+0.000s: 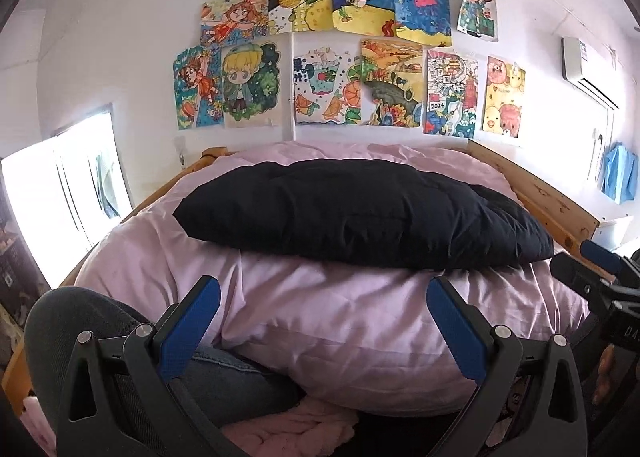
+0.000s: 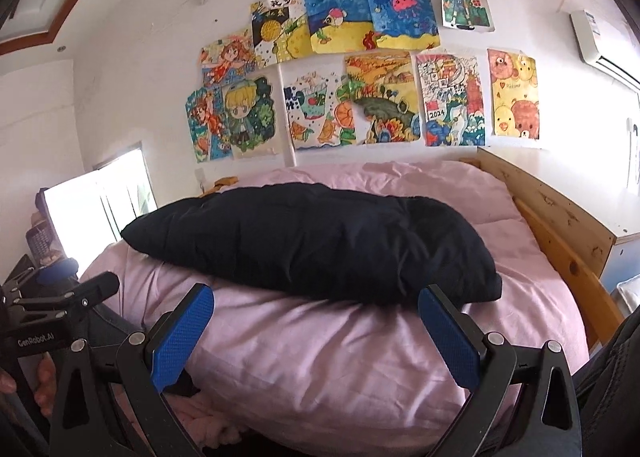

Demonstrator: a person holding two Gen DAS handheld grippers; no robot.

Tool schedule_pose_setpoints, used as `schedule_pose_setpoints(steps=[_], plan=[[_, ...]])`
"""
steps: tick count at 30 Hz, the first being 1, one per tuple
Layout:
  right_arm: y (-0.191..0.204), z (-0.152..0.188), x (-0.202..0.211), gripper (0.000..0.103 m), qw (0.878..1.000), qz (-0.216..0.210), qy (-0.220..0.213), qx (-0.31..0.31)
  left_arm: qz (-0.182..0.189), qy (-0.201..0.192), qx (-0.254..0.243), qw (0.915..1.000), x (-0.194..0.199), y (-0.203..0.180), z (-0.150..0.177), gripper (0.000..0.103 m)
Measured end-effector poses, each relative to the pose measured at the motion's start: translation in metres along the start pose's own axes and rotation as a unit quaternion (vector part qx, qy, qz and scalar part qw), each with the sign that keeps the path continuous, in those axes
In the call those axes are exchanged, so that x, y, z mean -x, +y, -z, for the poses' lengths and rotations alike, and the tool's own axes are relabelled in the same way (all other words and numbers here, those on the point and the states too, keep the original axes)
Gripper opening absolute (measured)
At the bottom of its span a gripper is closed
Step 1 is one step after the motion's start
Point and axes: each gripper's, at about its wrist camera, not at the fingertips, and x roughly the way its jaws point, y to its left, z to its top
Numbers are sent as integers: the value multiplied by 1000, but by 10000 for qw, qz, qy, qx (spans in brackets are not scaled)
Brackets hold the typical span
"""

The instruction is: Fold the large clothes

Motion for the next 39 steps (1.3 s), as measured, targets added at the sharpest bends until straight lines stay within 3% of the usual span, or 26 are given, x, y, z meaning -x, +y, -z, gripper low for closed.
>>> schedule_pose_setpoints(steps=[39], plan=[[7,3,-3,103,10000,6,47,2,-100,113,-50,9999,-1,9,0,101]])
